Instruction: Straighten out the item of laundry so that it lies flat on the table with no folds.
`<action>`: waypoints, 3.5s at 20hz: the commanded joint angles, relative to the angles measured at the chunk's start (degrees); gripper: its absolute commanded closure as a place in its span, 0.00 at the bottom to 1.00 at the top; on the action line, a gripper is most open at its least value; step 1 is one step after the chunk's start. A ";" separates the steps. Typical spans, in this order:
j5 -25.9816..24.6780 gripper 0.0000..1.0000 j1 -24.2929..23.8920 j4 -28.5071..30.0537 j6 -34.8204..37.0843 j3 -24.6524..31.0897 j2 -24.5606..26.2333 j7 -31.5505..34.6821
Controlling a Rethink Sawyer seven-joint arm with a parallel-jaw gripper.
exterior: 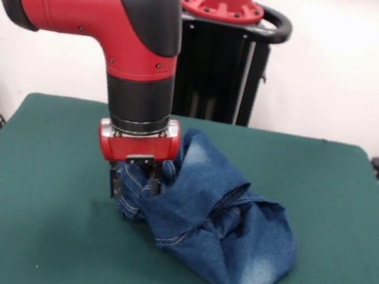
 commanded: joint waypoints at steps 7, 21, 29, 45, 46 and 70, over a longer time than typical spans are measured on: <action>-7.40 0.00 1.41 -0.56 -2.19 -1.25 1.92 -0.45; -6.03 0.00 6.30 -1.51 -0.24 -0.81 1.22 3.45; -5.52 0.00 10.80 -1.14 -3.86 -2.84 3.00 7.97; -4.15 0.00 15.03 -17.42 -4.55 -3.93 16.02 3.72; -4.11 0.00 15.04 -18.99 -4.12 -3.63 16.93 3.03; -6.49 0.00 13.13 -36.58 11.31 4.27 23.78 -8.07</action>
